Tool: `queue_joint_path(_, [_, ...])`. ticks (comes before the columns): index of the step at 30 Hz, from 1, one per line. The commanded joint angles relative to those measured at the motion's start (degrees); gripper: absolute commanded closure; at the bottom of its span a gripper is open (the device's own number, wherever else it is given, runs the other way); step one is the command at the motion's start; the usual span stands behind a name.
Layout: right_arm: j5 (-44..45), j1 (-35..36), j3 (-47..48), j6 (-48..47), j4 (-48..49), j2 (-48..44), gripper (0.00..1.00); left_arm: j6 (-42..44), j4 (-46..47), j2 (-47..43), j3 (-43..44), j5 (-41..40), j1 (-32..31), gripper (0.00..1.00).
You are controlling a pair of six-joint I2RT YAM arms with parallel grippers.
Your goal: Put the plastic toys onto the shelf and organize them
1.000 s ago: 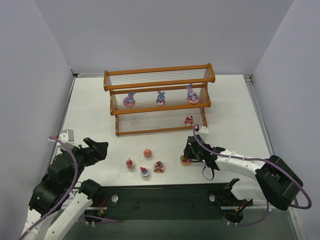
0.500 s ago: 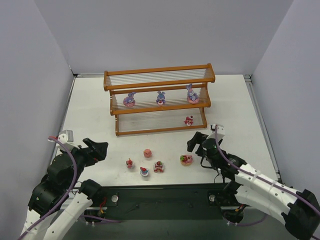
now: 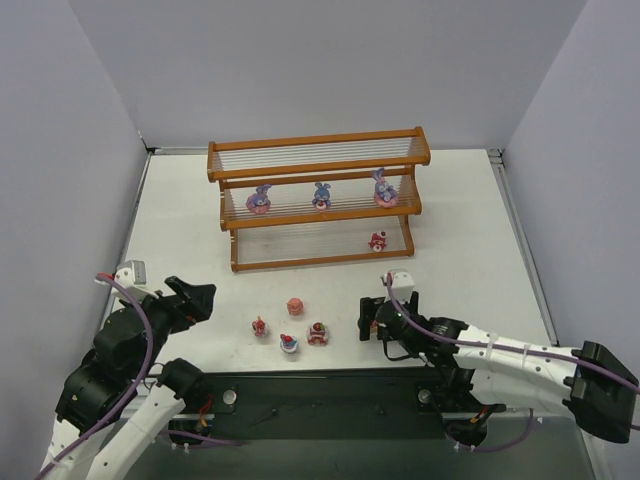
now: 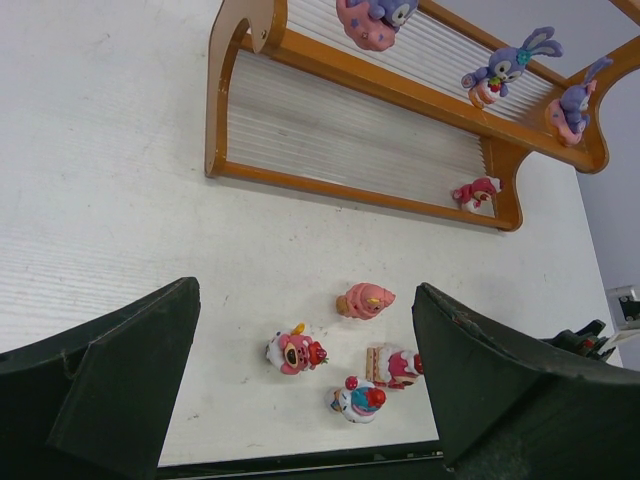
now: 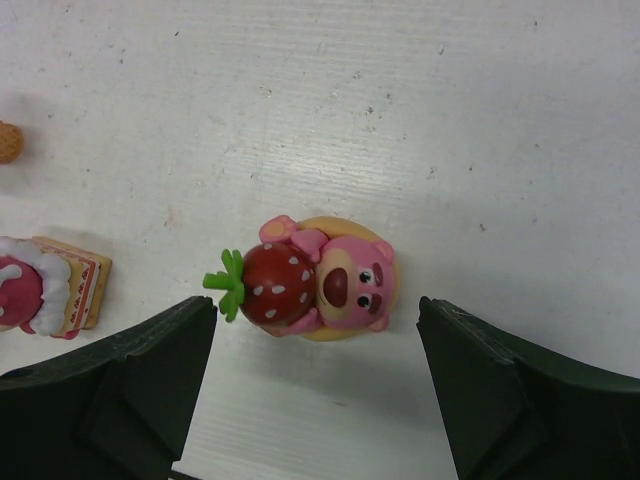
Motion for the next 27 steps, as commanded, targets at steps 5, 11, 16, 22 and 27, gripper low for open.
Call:
queue_joint_path(5, [7.17, 2.60, 3.07, 0.27, 2.53, 10.80, 0.14, -0.40, 0.07, -0.25, 0.72, -1.20, -0.37, 0.03])
queue_joint_path(11, [8.40, 2.96, 2.64, 0.80, 4.82, 12.83, 0.19, -0.40, 0.15, 0.01, 0.63, -1.37, -0.46, 0.03])
queue_joint_path(16, [8.84, 2.96, 3.33, 0.45, 6.05, 13.09, 0.47, -0.40, 0.16, 0.19, 0.63, -1.46, -0.46, 0.03])
queue_joint_path(22, [11.21, 2.69, 6.93, -0.87, 7.10, 14.85, 0.69, -0.40, 0.33, 0.10, 0.54, -1.37, -0.46, 0.03])
queue_joint_path(27, [10.08, -1.16, 14.04, -9.02, 10.60, 18.27, 0.71, -0.23, 0.51, 0.19, 0.45, -1.37, -0.55, 0.03])
